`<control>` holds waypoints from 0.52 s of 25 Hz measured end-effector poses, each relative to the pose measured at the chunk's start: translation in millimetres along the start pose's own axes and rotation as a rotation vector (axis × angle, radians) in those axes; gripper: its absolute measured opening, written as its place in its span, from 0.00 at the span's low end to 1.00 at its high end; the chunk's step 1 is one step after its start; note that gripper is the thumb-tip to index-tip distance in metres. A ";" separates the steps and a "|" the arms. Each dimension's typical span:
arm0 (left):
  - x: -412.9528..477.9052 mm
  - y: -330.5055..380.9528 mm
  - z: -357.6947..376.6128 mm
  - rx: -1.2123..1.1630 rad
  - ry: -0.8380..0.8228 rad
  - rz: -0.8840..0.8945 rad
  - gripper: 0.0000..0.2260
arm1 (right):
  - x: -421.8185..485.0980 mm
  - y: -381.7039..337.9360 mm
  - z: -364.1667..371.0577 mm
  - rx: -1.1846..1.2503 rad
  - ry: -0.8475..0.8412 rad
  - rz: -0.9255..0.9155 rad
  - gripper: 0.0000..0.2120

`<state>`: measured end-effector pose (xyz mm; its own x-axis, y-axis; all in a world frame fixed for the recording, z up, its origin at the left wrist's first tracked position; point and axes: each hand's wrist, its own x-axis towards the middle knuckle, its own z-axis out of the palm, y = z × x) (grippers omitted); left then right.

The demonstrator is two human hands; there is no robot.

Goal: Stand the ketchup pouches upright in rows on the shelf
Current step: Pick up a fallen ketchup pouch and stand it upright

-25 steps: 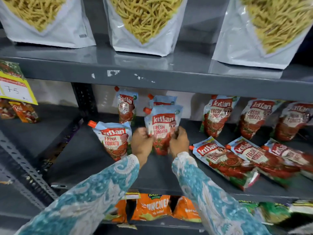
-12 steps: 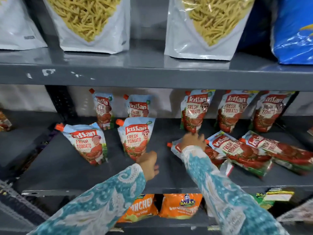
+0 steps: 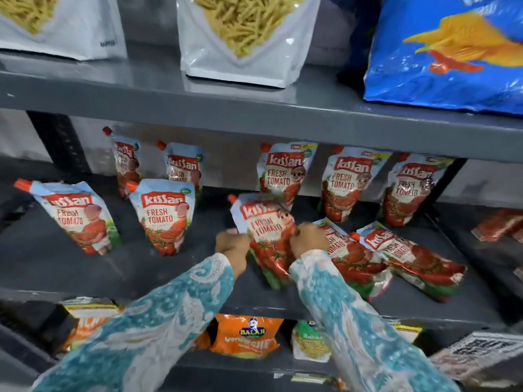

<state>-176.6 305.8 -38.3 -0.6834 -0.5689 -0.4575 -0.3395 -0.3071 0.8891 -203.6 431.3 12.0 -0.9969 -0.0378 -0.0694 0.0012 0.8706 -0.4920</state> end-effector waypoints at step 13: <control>-47.4 -40.5 43.1 0.058 0.378 -0.121 0.26 | 1.6 27.7 -11.4 -0.007 -0.154 -0.115 0.16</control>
<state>-158.3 378.1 -51.9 -0.3539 -0.7754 -0.5230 -0.4458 -0.3518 0.8231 -206.0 461.0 8.1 -0.9666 -0.2111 -0.1454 -0.1128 0.8596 -0.4983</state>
